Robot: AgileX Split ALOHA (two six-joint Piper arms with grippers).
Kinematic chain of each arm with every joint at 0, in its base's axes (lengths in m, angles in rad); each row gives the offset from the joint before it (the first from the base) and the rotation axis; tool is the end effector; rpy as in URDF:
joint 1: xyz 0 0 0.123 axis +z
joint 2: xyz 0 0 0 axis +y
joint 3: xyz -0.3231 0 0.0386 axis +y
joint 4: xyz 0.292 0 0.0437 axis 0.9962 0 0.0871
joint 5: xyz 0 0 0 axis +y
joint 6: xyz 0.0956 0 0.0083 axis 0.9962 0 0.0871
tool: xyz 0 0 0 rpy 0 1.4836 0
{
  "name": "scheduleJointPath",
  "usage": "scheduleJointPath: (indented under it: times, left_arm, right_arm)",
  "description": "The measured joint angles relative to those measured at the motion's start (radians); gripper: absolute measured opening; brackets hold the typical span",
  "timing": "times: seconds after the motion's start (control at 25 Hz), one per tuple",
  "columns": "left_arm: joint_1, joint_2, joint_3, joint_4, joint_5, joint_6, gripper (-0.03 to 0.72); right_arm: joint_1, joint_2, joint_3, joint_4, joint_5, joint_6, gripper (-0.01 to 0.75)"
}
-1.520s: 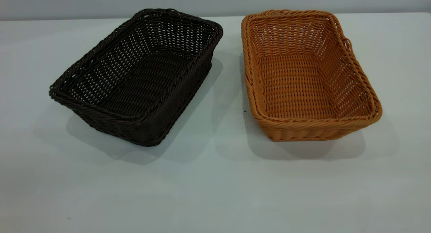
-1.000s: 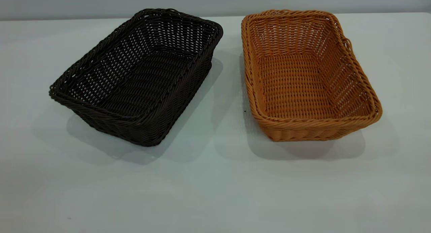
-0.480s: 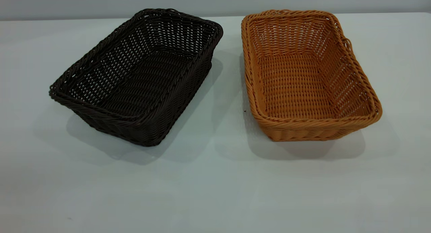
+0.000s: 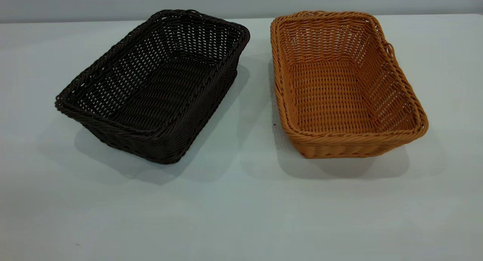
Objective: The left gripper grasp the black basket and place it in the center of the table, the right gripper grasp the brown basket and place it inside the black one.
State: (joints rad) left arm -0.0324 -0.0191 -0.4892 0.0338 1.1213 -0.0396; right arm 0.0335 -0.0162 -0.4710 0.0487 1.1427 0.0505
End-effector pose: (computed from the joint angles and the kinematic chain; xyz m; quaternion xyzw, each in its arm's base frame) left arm -0.0069 0.0031 0.2875 -0.0044 0.8664 -0.0011 0.4993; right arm -0.0055 0.0041 0.2801 0.0057 0.8767 0.0444 0.4789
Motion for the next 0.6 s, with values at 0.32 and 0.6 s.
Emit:
scheduleJointPath:
  times: [0.32, 0.6]
  left_arm:
    - [0.0, 0.11, -0.026, 0.0, -0.088, -0.006, 0.521]
    - [0.0, 0.577, -0.103, -0.001, -0.411, -0.003, 0.521]
  right_arm:
    - [0.0, 0.001, -0.025, 0.0, -0.047, 0.029, 0.565]
    - [0.0, 0.08, -0.039, 0.0, -0.067, 0.042, 0.565]
